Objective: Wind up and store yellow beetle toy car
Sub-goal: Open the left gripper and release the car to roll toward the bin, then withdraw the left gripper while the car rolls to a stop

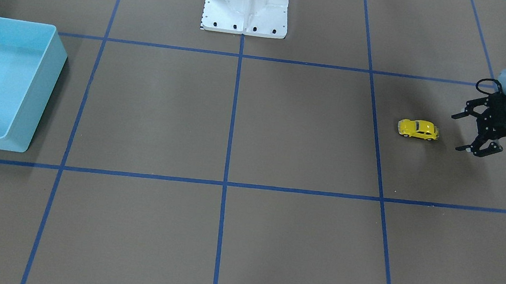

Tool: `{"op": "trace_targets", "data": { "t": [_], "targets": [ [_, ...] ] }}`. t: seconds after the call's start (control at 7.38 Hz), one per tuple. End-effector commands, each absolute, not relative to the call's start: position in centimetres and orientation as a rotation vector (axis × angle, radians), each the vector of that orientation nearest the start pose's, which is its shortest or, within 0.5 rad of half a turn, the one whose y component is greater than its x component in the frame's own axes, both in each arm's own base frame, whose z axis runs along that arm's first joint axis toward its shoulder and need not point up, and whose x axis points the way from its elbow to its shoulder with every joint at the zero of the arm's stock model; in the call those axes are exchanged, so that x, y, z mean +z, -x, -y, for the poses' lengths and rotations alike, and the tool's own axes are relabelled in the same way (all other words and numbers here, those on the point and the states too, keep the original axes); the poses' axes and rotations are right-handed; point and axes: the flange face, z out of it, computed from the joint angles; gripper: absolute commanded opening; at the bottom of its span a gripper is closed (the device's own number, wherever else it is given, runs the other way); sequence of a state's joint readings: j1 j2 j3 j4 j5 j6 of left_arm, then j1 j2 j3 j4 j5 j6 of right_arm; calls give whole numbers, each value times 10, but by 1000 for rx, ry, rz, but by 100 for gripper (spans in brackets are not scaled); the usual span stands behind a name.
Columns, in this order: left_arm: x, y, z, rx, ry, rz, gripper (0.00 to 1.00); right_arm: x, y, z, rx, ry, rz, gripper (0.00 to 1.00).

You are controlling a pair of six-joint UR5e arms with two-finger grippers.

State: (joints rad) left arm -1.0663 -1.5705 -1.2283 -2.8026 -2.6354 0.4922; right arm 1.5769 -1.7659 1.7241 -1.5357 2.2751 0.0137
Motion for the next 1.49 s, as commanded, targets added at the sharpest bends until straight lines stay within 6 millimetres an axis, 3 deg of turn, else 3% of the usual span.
{"op": "trace_targets", "data": {
  "t": [0.0, 0.41, 0.54, 0.68, 0.81, 0.95, 1.36],
  "targets": [
    [673, -180, 436, 1304, -864, -1069, 100, 673, -71, 408, 20, 10, 703, 100],
    [673, -174, 445, 1264, -830, -1048, 100, 671, -72, 410, 17, 3, 699, 100],
    [663, -169, 460, 1194, -727, -1032, 100, 671, -72, 410, 17, 3, 699, 100],
    [640, -171, 474, 1114, -576, -1021, 100, 672, -72, 409, 17, 5, 699, 100],
    [633, -154, 489, 1003, -432, -968, 100, 672, -72, 410, 17, 5, 699, 100],
    [627, -122, 513, 895, -362, -884, 100, 670, -72, 411, 16, 2, 700, 100],
    [631, -36, 544, 658, -245, -789, 100, 658, -72, 417, 4, -34, 703, 100]
  ]
}}
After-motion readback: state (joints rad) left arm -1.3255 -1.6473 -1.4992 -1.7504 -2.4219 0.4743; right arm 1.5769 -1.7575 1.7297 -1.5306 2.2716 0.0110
